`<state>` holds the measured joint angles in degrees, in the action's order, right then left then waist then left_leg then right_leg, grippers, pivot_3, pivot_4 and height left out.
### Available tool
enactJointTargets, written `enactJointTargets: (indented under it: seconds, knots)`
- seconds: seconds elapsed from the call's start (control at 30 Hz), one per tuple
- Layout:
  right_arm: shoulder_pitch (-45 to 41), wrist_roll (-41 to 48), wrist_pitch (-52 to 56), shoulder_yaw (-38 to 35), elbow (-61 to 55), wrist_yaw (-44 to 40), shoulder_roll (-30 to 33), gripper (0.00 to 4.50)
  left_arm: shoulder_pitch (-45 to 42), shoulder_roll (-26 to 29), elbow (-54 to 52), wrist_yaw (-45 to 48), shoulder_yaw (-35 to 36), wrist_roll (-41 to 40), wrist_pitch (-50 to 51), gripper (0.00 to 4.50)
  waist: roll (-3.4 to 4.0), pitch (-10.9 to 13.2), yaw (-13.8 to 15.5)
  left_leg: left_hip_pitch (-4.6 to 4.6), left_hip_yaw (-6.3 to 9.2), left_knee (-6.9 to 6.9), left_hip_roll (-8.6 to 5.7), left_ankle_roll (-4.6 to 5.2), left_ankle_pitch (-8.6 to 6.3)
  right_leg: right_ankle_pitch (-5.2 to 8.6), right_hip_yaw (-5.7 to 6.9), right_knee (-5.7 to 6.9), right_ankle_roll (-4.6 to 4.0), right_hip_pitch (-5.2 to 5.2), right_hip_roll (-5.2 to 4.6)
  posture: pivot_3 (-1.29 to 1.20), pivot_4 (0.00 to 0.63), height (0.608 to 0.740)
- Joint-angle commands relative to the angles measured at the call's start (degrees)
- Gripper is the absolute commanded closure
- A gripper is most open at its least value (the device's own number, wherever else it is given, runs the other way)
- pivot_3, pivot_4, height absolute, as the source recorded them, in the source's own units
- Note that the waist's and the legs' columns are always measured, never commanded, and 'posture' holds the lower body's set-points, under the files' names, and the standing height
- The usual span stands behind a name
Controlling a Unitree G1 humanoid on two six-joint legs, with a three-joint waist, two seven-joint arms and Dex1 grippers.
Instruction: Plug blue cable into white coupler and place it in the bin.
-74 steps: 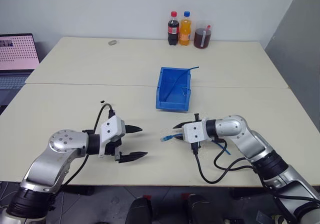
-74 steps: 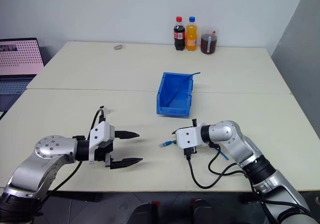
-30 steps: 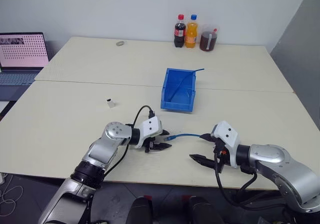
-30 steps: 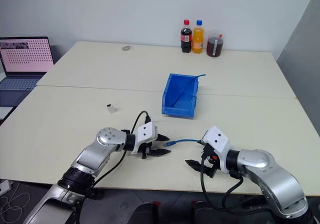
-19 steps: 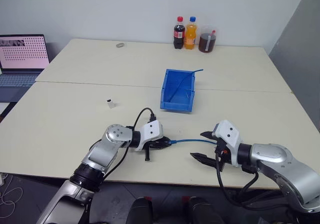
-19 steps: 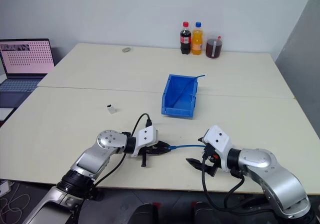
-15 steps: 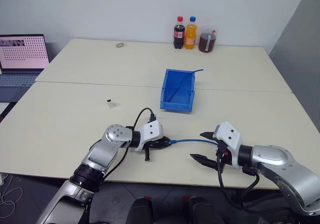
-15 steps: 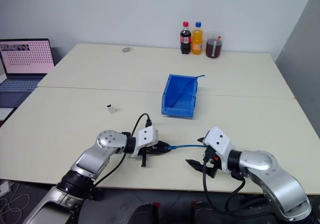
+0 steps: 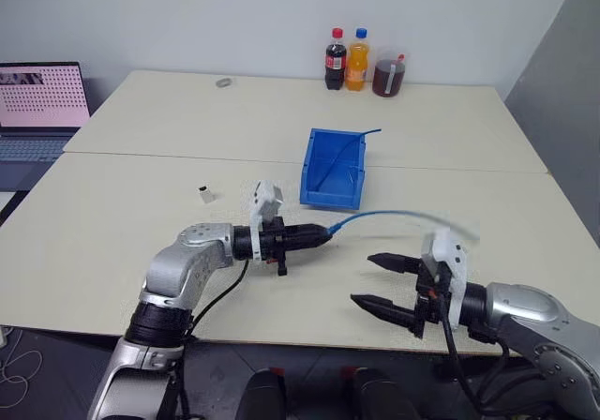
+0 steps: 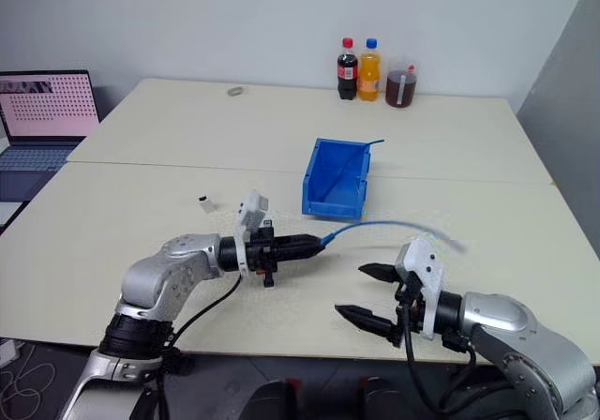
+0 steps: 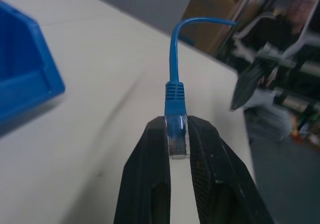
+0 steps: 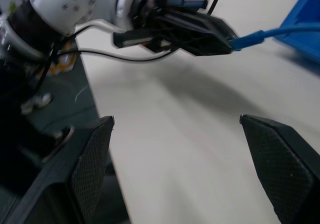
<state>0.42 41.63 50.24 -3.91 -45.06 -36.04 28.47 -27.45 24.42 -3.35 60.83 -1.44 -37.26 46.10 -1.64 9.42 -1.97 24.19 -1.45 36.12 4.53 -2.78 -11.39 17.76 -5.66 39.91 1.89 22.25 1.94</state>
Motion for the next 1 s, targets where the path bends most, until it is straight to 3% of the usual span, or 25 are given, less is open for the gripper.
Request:
enactJointTargets:
  seconds: [0.03,0.43,1.0]
  knots:
    - [1.0,4.5,-0.9,-2.0,-0.8,3.9,-3.1,0.21,-0.8,-1.5,-3.8,-2.9,4.2,-8.1,6.8,4.26,0.00,0.0,-0.1,0.00,-0.01,0.00,0.00,0.00,0.00,0.00,-0.02,0.00,0.00,0.00,0.00,0.00,0.150,0.740]
    - [-8.9,15.3,-0.1,-3.6,9.6,8.8,-8.7,0.21,-0.4,-2.8,-6.5,-10.2,8.9,-19.6,15.6,4.26,0.02,0.0,-0.4,-0.01,-0.01,-0.04,0.00,0.00,0.00,0.00,-0.02,-0.01,-0.01,0.02,0.00,0.00,0.150,0.740]
    - [-18.1,21.5,0.9,-0.2,17.4,8.1,-10.5,0.21,1.7,-0.1,-9.0,-11.2,7.8,-21.9,16.0,4.26,0.03,0.0,-1.3,0.05,-0.02,-0.09,0.00,0.00,0.00,0.02,-0.02,-0.08,-0.04,0.05,-0.01,0.00,0.150,0.740]
